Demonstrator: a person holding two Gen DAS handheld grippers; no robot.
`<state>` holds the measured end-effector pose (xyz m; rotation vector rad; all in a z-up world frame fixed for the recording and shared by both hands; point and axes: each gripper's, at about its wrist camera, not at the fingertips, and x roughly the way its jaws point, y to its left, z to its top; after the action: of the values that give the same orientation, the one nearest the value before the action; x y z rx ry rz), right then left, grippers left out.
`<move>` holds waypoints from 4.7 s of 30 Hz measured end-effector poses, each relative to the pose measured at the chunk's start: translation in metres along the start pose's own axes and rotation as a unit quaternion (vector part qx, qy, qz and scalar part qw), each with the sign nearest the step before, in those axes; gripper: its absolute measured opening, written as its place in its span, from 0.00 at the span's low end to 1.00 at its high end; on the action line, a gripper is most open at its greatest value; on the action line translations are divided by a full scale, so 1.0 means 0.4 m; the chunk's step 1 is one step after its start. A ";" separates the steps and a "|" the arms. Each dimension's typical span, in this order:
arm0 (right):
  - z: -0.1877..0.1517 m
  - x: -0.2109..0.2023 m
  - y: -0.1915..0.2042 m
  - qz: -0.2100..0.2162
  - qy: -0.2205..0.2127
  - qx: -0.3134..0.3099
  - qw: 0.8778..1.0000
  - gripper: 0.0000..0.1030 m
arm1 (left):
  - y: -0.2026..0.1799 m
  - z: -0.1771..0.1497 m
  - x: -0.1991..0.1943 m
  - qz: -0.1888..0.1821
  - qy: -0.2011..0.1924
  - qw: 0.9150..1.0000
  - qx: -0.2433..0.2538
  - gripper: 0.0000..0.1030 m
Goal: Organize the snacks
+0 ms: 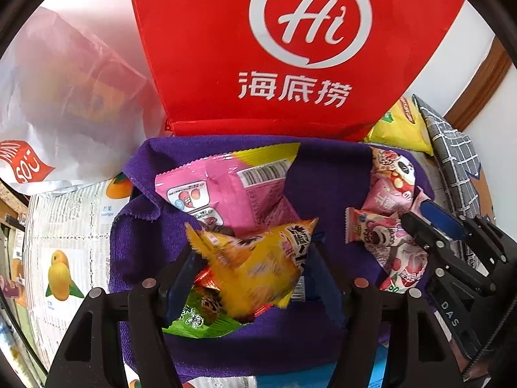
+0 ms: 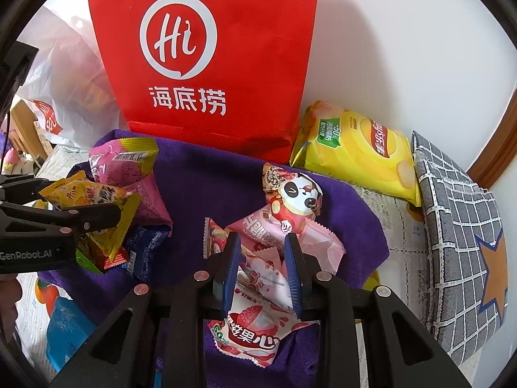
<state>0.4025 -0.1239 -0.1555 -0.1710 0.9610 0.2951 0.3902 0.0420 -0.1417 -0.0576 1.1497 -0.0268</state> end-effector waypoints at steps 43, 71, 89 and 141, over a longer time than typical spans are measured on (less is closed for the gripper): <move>-0.126 -0.432 0.027 -0.023 -0.089 0.083 0.992 0.63 | -0.017 -0.208 -0.422 0.011 -0.155 0.988 -0.001 0.79; -0.429 -0.764 0.034 -0.071 -0.141 0.115 0.981 1.00 | -0.116 -0.575 -0.696 0.036 -0.257 0.965 0.032 0.90; -0.488 -0.817 0.041 -0.069 -0.154 0.106 0.980 1.00 | -0.154 -0.625 -0.706 0.032 -0.254 0.966 0.032 0.90; -0.501 -0.828 0.057 -0.061 -0.163 0.102 0.979 1.00 | -0.154 -0.635 -0.700 0.030 -0.249 0.968 0.026 0.90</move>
<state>0.0608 -0.2135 0.0049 0.0088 0.6469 0.1055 0.0445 -0.0134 0.0139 0.0176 0.6460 0.0112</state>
